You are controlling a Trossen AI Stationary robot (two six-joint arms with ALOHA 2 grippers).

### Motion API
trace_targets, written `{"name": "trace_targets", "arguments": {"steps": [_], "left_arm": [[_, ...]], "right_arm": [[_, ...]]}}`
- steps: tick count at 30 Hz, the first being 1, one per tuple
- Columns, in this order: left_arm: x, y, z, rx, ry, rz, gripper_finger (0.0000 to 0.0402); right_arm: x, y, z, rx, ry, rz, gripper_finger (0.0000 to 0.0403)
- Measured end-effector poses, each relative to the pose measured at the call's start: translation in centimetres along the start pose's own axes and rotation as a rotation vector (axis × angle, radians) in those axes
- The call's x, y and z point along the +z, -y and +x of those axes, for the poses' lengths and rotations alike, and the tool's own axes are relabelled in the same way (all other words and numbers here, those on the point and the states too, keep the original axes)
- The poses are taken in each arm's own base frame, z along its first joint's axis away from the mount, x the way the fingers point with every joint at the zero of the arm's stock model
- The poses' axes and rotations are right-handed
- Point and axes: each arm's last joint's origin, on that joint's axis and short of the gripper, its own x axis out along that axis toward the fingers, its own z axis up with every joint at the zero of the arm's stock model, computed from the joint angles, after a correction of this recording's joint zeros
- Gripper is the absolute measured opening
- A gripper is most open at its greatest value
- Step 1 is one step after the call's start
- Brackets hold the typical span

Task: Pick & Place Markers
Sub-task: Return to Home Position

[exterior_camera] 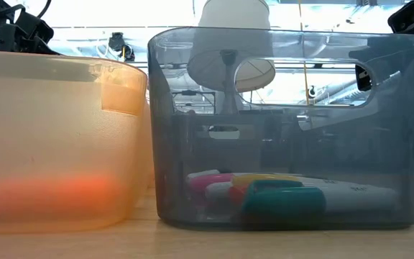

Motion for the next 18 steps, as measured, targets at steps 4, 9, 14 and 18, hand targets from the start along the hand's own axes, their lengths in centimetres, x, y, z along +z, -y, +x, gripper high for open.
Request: {"name": "trace_targets", "arguments": {"steps": [4,9,14,18], "left_arm": [[0.0,0.0,0.0,0.0,0.0,0.0,0.025],[0.0,0.0,0.0,0.0,0.0,0.0,0.025],[0.0,0.0,0.0,0.0,0.0,0.0,0.025],[0.0,0.0,0.0,0.0,0.0,0.0,0.025]], "right_arm": [[-0.01,0.0,0.0,0.0,0.0,0.0,0.0124],[0.0,0.0,0.0,0.0,0.0,0.0,0.0123],[0.0,0.0,0.0,0.0,0.0,0.0,0.0122],[-0.01,0.0,0.0,0.0,0.0,0.0,0.0122]]}}
